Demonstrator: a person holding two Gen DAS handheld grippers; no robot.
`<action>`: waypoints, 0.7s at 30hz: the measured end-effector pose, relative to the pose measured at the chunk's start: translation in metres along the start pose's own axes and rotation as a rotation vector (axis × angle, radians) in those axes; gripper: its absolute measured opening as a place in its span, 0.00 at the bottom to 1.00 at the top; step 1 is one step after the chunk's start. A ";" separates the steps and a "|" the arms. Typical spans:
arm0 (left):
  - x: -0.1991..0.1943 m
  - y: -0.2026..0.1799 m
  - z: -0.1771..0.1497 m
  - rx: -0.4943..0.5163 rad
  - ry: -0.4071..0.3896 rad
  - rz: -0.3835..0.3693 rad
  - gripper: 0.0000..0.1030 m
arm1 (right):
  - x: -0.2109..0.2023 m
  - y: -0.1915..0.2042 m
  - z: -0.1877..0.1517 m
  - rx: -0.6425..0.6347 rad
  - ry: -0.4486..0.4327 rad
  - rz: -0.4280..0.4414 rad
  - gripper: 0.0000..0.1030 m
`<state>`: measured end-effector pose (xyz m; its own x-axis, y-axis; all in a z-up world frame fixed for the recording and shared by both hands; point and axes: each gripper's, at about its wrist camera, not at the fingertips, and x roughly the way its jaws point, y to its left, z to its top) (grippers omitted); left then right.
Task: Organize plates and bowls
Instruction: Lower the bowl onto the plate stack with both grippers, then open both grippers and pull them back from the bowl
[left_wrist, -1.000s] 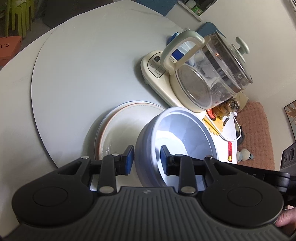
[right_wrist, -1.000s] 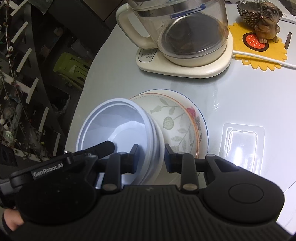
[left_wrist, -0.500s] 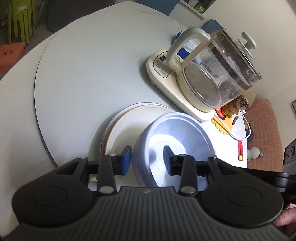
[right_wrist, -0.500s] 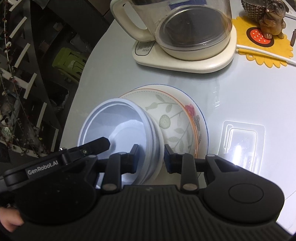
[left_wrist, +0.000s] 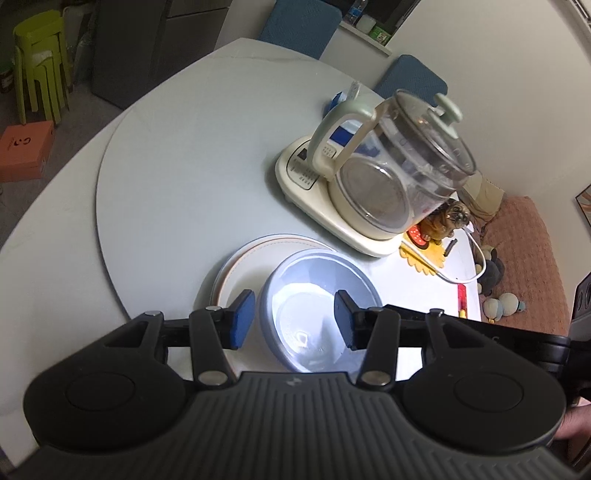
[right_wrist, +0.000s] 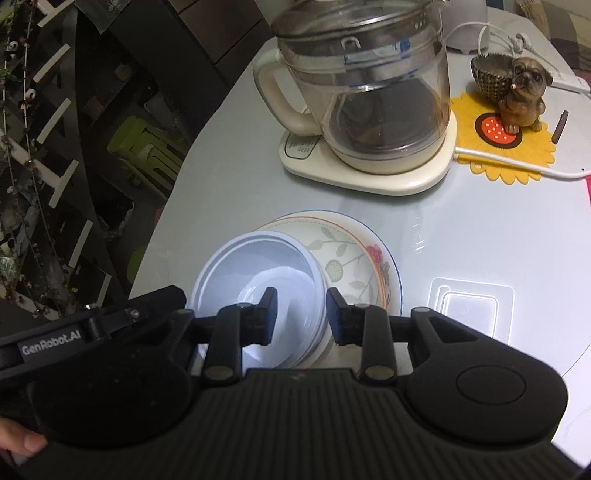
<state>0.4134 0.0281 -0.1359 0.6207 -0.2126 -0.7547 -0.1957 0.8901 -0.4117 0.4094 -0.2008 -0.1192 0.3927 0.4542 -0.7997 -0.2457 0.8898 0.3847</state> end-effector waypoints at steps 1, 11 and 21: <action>-0.009 -0.002 0.000 0.015 -0.004 0.001 0.52 | -0.006 0.003 -0.001 -0.003 -0.012 -0.001 0.32; -0.106 -0.018 0.002 0.133 -0.094 -0.006 0.52 | -0.087 0.042 -0.012 -0.041 -0.172 -0.020 0.32; -0.195 -0.018 -0.007 0.181 -0.186 -0.042 0.53 | -0.163 0.078 -0.037 -0.043 -0.318 -0.023 0.32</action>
<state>0.2906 0.0508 0.0157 0.7578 -0.1880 -0.6248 -0.0378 0.9433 -0.3297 0.2930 -0.2072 0.0243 0.6542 0.4317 -0.6209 -0.2681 0.9001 0.3434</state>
